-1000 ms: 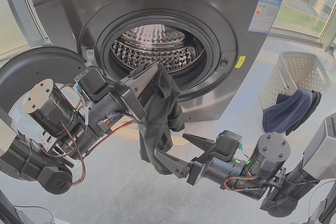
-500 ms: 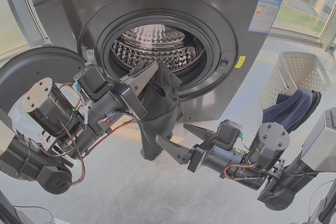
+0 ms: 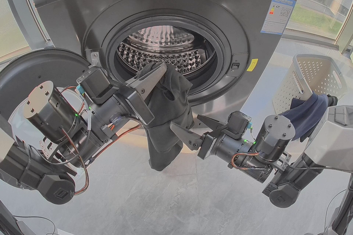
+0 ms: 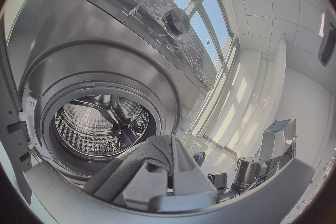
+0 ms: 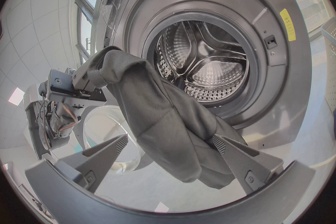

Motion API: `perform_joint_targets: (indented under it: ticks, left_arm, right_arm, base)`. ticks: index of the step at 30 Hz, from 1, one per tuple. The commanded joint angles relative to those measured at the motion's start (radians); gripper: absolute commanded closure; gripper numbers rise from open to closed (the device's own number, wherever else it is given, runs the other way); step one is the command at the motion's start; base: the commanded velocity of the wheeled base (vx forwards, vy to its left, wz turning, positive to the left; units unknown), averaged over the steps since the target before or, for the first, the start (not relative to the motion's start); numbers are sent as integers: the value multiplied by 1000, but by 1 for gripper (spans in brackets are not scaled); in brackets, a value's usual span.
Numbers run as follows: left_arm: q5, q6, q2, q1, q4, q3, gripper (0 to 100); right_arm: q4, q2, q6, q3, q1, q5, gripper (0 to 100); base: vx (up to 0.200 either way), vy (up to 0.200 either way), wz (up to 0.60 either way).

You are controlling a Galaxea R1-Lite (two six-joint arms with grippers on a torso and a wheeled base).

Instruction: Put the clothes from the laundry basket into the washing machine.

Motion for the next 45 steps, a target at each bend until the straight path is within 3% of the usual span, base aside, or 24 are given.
perform_joint_targets:
  ticks: [1, 11, 17, 28, 41, 45]
  left_arm:
    - [0, 0, 2, 1, -4, 3, 100]
    - [2, 0, 2, 4, -2, -3, 100]
    - [3, 0, 2, 6, -2, -3, 100]
    - [3, 1, -1, 1, -2, -3, 100]
    - [3, 1, -3, 0, -4, -3, 100]
    - [3, 1, -13, 1, -2, 8, 100]
  right_arm:
    - [-1, 47, 0, -85, 32, -2, 0]
    - [1, 51, 4, -107, 104, 17, 0]
    - [-1, -13, 9, -19, 144, 8, 0]
    - [-1, -45, 12, 14, 137, 6, 0]
    - [-1, 94, 17, -124, 126, -57, 0]
    - [-2, 108, 14, -200, 124, -103, 0]
  base:
    - [0, 0, 0]
    - [0, 0, 0]
    - [0, 0, 0]
    - [0, 0, 0]
    - [0, 0, 0]
    - [0, 0, 0]
